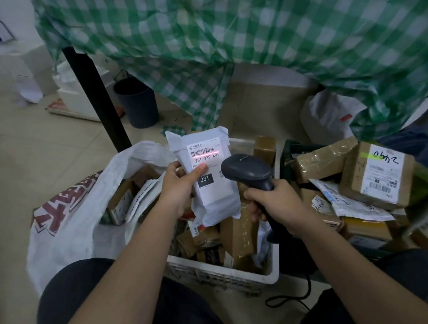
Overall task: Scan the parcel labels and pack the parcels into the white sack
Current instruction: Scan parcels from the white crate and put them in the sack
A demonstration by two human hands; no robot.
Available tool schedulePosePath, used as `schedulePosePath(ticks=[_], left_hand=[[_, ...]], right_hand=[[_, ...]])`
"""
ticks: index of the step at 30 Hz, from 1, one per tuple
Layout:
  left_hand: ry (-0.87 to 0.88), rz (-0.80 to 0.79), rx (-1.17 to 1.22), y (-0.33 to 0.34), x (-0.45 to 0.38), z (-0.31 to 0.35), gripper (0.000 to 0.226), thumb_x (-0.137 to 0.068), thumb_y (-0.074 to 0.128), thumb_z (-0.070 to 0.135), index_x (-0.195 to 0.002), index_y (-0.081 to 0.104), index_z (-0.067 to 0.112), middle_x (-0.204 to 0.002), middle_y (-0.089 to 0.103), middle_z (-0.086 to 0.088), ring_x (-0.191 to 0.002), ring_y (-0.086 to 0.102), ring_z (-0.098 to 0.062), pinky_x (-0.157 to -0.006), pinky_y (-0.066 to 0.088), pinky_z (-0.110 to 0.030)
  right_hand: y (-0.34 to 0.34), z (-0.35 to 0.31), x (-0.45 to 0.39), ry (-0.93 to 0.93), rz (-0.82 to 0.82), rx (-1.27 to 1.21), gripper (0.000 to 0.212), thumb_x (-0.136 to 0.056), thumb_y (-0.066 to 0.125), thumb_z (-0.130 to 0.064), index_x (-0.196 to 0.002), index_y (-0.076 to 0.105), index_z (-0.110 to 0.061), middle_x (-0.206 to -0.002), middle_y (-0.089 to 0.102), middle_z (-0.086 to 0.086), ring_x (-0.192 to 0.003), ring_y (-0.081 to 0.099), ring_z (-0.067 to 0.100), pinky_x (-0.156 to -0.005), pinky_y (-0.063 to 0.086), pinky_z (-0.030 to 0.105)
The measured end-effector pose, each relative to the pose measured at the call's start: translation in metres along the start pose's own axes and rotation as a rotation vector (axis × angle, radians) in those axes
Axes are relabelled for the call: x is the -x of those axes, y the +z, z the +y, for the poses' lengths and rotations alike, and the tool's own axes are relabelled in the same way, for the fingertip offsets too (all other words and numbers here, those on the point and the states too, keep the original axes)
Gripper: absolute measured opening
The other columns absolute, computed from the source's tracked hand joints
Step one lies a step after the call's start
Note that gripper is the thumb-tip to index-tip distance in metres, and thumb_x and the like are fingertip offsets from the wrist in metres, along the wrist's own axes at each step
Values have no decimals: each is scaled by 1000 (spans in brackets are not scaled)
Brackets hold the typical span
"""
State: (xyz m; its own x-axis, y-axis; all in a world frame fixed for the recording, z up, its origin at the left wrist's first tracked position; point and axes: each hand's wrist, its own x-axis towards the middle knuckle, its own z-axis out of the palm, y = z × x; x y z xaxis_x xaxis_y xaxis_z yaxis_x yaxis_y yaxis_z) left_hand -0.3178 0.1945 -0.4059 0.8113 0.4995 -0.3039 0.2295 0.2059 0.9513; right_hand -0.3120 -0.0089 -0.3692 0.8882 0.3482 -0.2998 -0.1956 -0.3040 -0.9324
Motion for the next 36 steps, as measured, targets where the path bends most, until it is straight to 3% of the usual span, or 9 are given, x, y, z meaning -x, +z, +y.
schedulePosePath(ticks=[11,16,20,24,26,28,31,34,36], left_hand=[[-2,10,32,-15,7,-1,53,-77,79,26,-122,51,18,-118,66,-4,-102,66,-24,-91,52,-50],[63,69,40,-41,2,0,74,-58,87,47,-121,56,20,-118,67,0,-101,67,-22,-88,55,-48],[138,200,25,-77,-8,13,46,-80,77,23,-118,53,15,-118,62,0,-103,63,-17,-80,52,-29],[258,359,-78,-117,-34,21,58,-82,75,19,-131,45,11,-114,51,5,-100,55,-14,-60,43,-8],[283,383,-134,-136,-52,17,56,-82,76,21,-129,46,14,-115,54,5,-102,58,-16,-61,44,-10],[351,387,-241,-149,-74,12,55,-82,75,25,-128,47,15,-118,57,3,-107,57,-15,-70,47,-15],[465,352,-499,-154,-103,-10,67,-85,70,36,-141,36,22,-134,50,-1,-121,49,-20,-95,47,-38],[470,346,-981,-142,-124,-45,68,-93,59,25,-150,21,22,-145,34,-16,-125,42,-33,-97,40,-45],[359,268,-1345,-139,-131,-73,65,-94,54,17,-150,20,22,-154,19,-19,-136,29,-40,-107,32,-51]], right_hand=[[9,-9,5,-10,-29,7,21,-84,60,-5,-63,60,-3,-51,58,10,-49,56,20,-49,42,25],[31,-14,-10,11,14,-70,14,-87,64,-8,-73,62,-7,-57,62,9,-48,58,18,-50,43,26],[62,-26,-41,8,67,-91,15,-88,62,-6,-73,60,-5,-61,59,9,-44,55,12,-49,43,25],[102,-39,-85,7,59,-43,15,-86,62,-7,-72,59,-8,-60,57,7,-42,54,10,-47,42,24],[119,-41,-108,20,52,-19,15,-86,62,-9,-71,59,-8,-60,58,6,-47,55,13,-47,42,24],[133,-40,-128,30,41,-8,15,-86,61,-10,-71,60,-8,-61,58,6,-49,56,15,-47,41,24],[149,-29,-146,53,2,18,14,-87,61,-10,-73,60,-8,-62,58,6,-47,56,14,-45,41,22],[154,-13,-155,83,-3,34,13,-87,62,-10,-74,60,-6,-62,59,7,-46,56,13,-47,43,22],[153,-4,-160,102,8,40,15,-88,61,-10,-74,60,-6,-62,59,7,-48,56,14,-48,44,23]])
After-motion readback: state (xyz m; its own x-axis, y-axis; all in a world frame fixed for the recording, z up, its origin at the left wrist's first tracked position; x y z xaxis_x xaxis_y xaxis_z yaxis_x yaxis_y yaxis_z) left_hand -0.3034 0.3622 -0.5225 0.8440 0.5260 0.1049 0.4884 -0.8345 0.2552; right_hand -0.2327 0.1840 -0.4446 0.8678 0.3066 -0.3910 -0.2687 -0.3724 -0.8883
